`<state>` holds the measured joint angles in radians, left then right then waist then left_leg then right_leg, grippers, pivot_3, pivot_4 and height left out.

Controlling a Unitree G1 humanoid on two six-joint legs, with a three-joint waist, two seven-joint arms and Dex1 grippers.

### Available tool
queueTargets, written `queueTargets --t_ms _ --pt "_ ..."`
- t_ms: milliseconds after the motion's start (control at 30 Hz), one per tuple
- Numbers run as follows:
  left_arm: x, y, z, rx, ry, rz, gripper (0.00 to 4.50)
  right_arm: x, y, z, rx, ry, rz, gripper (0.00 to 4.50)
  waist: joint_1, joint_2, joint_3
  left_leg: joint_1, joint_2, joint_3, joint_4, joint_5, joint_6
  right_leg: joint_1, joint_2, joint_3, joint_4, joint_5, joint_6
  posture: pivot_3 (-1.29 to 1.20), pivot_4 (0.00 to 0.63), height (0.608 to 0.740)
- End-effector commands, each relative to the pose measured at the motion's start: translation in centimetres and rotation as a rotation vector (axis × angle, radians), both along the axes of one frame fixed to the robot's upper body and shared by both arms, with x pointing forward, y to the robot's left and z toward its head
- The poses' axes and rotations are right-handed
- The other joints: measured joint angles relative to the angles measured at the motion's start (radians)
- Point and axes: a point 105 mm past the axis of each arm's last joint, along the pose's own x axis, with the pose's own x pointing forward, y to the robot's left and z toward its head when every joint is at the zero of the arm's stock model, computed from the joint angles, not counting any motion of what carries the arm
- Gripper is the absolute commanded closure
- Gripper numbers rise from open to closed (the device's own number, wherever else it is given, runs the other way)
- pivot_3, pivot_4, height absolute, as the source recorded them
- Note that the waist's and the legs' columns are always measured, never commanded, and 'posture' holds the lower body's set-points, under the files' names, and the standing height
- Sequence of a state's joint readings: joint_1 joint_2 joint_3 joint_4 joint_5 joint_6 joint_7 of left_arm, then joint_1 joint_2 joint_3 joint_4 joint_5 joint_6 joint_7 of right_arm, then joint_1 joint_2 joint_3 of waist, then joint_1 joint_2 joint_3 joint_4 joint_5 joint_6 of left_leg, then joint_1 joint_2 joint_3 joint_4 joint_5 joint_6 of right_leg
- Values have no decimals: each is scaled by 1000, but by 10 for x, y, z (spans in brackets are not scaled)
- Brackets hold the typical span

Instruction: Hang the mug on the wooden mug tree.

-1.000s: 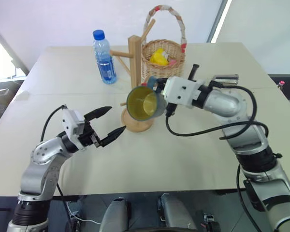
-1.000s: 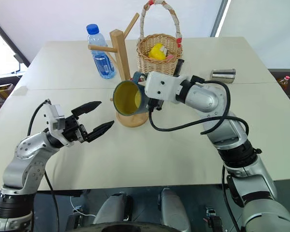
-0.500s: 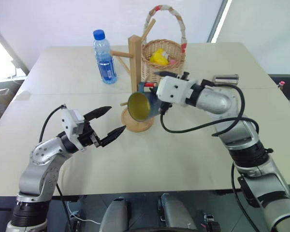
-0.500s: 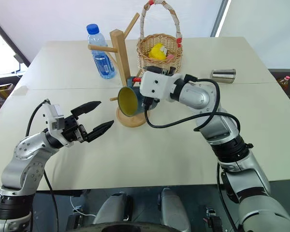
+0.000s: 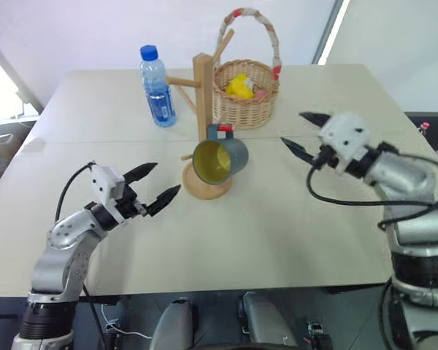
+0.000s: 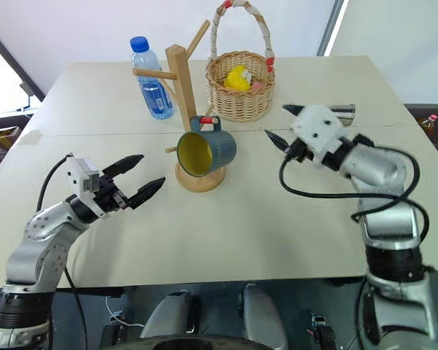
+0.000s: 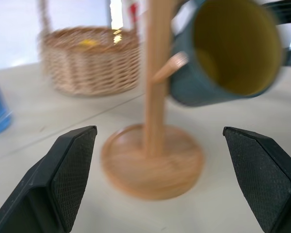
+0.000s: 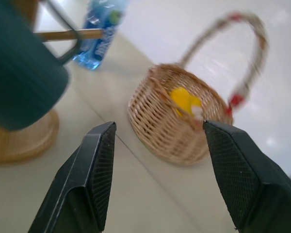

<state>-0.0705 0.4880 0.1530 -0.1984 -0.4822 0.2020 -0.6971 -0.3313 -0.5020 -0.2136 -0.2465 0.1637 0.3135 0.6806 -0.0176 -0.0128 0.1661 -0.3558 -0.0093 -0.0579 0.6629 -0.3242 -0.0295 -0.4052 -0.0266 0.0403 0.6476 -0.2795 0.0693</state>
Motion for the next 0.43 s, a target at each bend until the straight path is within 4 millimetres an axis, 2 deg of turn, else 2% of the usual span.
queueTargets --t_ms 33,167,433 --pt "6 23 -8 33 -7 162 0 0 -15 -16 149 20 -76 1562 0 0 0 0 0 0 0 0 0 0 0 0 0 0 0 0 150 740" --pt "9 38 -22 18 30 304 0 -1 -18 -47 203 78 -110 1562 3 1 0 0 0 0 0 0 0 0 0 0 1 0 0 0 150 740" --pt "1 44 -29 -17 63 369 0 0 -11 -61 247 107 -104 1562 4 0 0 0 0 0 0 0 0 0 0 0 0 0 0 0 150 740"
